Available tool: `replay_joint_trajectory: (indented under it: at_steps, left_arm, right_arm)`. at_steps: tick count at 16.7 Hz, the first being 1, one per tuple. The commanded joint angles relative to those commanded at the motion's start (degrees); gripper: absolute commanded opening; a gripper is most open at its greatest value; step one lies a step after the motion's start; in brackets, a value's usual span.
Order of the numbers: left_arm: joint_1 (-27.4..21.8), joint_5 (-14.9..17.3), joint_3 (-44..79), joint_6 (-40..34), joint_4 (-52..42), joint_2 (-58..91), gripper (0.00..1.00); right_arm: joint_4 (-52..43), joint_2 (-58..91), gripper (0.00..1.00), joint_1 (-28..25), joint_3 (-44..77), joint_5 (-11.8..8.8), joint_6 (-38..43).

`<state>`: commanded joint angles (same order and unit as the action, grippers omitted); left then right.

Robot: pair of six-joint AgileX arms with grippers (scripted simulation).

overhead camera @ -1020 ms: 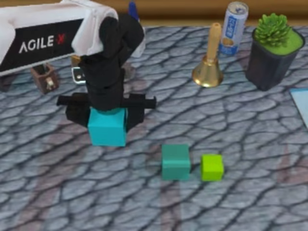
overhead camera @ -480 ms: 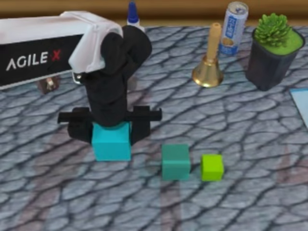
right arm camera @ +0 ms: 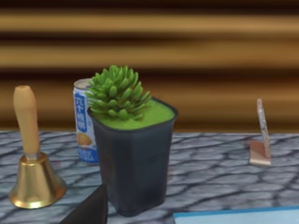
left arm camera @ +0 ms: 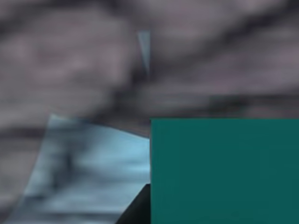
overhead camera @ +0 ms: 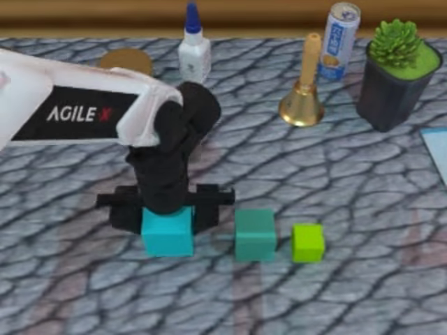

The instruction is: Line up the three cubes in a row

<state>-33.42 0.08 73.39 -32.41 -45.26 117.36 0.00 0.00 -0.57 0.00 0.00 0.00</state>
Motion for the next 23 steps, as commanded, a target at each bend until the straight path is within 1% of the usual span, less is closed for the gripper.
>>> replay_joint_trajectory:
  at_steps: [4, 17, 18, 23]
  left_arm:
    - [-0.01, 0.0, -0.4, -0.04, 0.58, 0.34, 0.0]
    - [-0.01, 0.0, -0.4, -0.04, 0.58, 0.34, 0.98]
    - [-0.01, 0.0, -0.4, -0.04, 0.58, 0.34, 1.0]
    - [-0.01, 0.0, -0.4, -0.04, 0.58, 0.34, 1.0]
  right_arm:
    - [0.0, 0.0, 1.0, 0.0, 0.0, 0.0, 0.0]
    - [0.0, 0.0, 1.0, 0.0, 0.0, 0.0, 0.0]
    - [0.0, 0.0, 1.0, 0.0, 0.0, 0.0, 0.0]
    - [0.0, 0.0, 1.0, 0.0, 0.0, 0.0, 0.0]
